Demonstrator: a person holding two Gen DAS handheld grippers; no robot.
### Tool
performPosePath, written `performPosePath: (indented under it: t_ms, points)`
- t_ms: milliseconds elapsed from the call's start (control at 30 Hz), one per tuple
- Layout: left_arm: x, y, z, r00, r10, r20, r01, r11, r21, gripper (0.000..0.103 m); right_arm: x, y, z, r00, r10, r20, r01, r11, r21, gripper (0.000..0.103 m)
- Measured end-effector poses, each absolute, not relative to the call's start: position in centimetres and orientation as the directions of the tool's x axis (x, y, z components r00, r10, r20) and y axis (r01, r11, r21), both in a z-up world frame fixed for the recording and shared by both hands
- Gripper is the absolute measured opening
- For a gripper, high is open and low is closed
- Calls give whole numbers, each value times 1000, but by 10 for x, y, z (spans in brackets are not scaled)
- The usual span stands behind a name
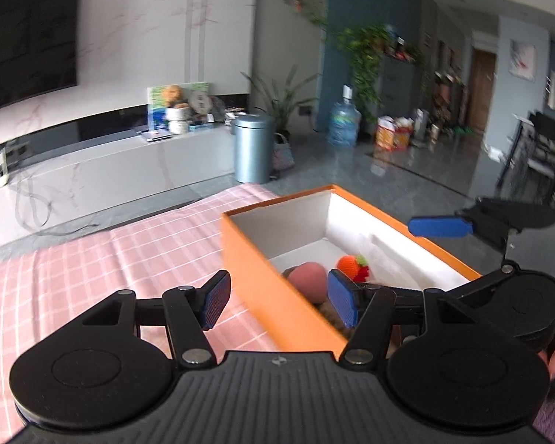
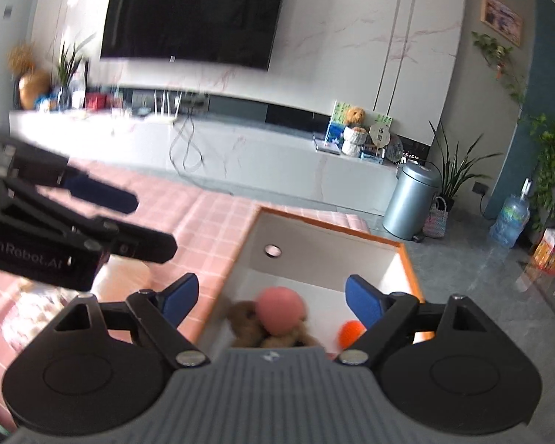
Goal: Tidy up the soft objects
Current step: 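Open the left tool to drop the pink ball while the right tool releases the orange fruit, then move both tools back over the crocheted hat and white cloth on the table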
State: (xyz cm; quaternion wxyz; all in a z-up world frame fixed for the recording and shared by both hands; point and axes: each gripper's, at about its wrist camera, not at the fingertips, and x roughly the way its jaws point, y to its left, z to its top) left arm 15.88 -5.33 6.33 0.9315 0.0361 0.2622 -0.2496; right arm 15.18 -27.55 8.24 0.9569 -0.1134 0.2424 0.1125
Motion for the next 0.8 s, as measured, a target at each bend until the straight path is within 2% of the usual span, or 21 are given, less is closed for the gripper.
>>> performPosePath:
  t_ms: [167,300,433,600,700,800]
  points:
    - [142,-16,49,777,-394,-491,379,916,-136,71,133,-247,74,873,175,-456,-236,968,-81,86]
    - [135,14,32,784,-359,-507,289,933,-215,70,120,-219,61,888,180,-423,-227,972,-63,90]
    - [127,44,17,797,-312,-517,187,942,-280,68,109,-193,46,887,191,-421,-232,972,-49,90]
    - [120,65,-3,780,-251,-573,119,959,-258,55,97,-165,27,872,236,-429,-285,957,-52,90]
    - [114,77,-11,763,-248,-598,80,953,-293,55,99,-156,20,860,255,-442,-314,947,-64,90]
    - [106,89,-20,755,-227,-616,26,948,-318,55,104,-153,13,837,288,-465,-334,942,-17,89]
